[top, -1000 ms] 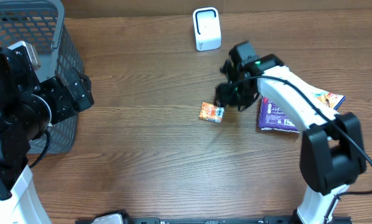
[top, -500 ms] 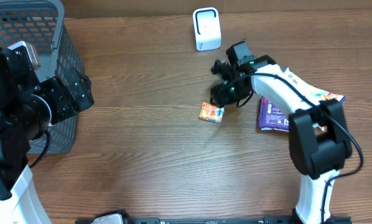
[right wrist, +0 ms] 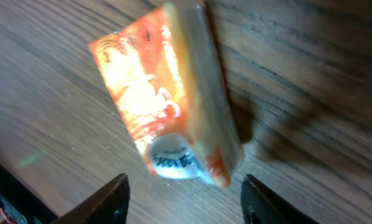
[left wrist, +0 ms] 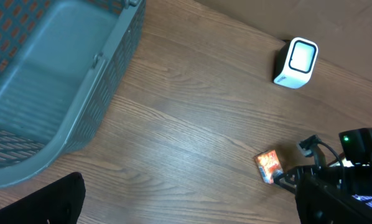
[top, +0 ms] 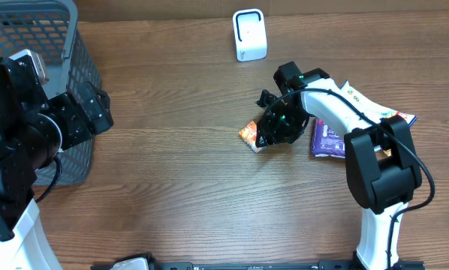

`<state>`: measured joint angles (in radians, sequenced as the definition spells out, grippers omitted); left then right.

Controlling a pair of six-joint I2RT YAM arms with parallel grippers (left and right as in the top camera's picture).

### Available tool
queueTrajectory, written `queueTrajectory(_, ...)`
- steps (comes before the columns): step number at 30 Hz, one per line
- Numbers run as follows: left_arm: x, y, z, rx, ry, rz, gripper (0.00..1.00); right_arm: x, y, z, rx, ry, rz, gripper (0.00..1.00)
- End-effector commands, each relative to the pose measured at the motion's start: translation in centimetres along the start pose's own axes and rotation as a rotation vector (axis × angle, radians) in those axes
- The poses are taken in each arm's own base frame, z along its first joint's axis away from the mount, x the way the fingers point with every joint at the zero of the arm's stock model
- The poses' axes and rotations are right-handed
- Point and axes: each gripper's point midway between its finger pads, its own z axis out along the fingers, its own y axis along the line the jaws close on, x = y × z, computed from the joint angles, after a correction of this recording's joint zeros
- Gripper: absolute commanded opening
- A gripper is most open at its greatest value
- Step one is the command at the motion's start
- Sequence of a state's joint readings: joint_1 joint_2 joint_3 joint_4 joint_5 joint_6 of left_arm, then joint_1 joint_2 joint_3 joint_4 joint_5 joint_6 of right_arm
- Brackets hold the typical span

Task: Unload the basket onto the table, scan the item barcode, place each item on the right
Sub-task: 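Grasp the orange packet with the right gripper and lift it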

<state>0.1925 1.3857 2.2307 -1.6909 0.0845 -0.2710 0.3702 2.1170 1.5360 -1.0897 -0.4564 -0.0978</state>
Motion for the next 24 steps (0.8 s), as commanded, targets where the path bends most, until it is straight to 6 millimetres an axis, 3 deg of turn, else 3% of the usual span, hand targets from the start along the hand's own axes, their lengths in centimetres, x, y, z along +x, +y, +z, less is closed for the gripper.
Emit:
queueTrajectory(1, -0.1, 0.3, 0.0, -0.012, -0.006, -0.018, 1.00, -1.8, 1.5, -3.7, 0.039, -0.141, -0.055, 0.63)
queueTrajectory(6, -0.1, 0.3, 0.0, -0.012, -0.006, -0.018, 1.00, -5.3, 0.0, -4.4, 0.137, -0.280, -0.109, 0.64)
queueTrajectory(9, -0.1, 0.3, 0.0, -0.011, -0.006, -0.018, 1.00, -6.2, -0.4, -4.3, 0.153, -0.323, -0.125, 0.63)
queueTrajectory(19, -0.1, 0.3, 0.0, -0.012, -0.006, -0.018, 1.00, -3.6, -0.7, -0.3, 0.059, -0.268, -0.116, 0.56)
queueTrajectory(24, -0.1, 0.3, 0.0, -0.012, -0.006, -0.018, 1.00, -2.8, 0.1, 0.7, -0.015, -0.253, -0.089, 0.55)
